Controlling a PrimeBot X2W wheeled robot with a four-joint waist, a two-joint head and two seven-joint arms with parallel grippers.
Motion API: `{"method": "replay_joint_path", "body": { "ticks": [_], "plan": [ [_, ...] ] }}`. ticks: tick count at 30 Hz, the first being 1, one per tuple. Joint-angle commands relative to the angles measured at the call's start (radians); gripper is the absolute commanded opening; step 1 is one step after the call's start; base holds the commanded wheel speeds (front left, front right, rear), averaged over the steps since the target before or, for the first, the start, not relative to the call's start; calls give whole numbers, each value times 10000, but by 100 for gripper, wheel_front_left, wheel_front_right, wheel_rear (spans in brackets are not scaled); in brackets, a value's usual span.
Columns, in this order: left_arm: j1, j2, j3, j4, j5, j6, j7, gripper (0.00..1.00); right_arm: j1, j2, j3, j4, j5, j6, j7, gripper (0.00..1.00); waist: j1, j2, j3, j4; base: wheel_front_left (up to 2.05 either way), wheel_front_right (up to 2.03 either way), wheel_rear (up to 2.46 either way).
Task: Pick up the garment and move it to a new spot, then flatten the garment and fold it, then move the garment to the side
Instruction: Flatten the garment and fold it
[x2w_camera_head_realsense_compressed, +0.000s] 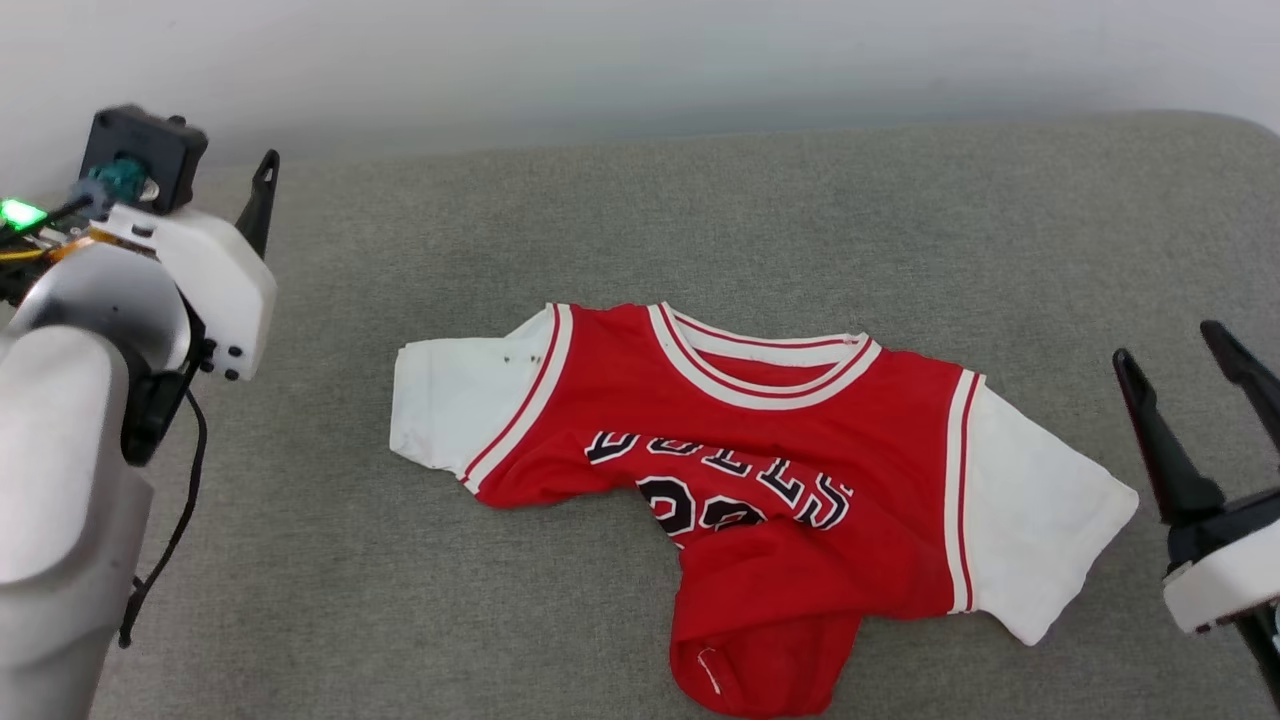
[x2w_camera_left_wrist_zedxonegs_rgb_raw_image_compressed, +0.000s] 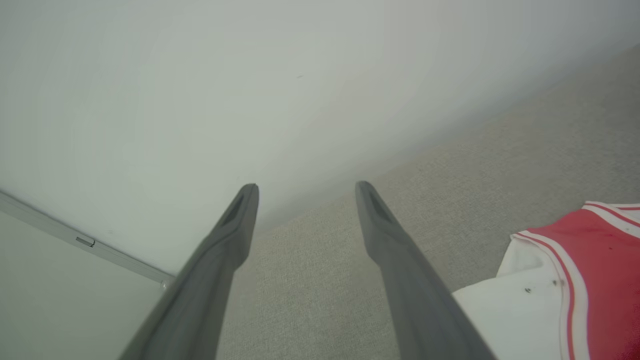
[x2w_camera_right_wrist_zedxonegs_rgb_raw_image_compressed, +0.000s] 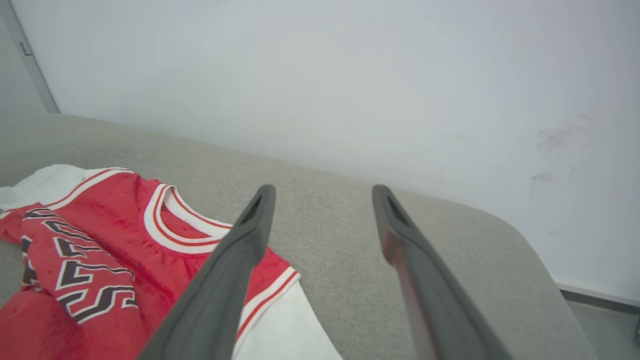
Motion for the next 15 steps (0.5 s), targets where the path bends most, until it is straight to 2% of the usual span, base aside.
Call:
{"method": "replay_joint_path", "body": {
  "ticks": [1,5,6,10,15],
  "plan": [
    [-388,107,-252,143,-234,-44,499,100,448,426,-334,-435,-342,-10,98,100,0,-1,205,-120,0,0,0],
    [-1401,563,-1802,197,-1314,-85,2421,100,1398,1445,-776,-1593,-1089,-11,412,100,0,-1,558,-294,0,0,0],
    [-2240,1026,-3025,93,-2570,-81,4082,100,1648,1870,-837,-2104,-1313,-10,513,100,0,-1,902,-387,0,0,0],
    [-3317,1530,-4539,-135,-3890,-84,6199,100,1608,2115,-788,-2471,-1471,-11,578,100,0,-1,1409,-559,0,0,0],
    [-4450,1925,-5845,-103,-5051,-85,8056,100,1238,2199,-558,-2622,-1557,-10,494,100,0,-1,2152,-806,0,0,0]
  ]
}}
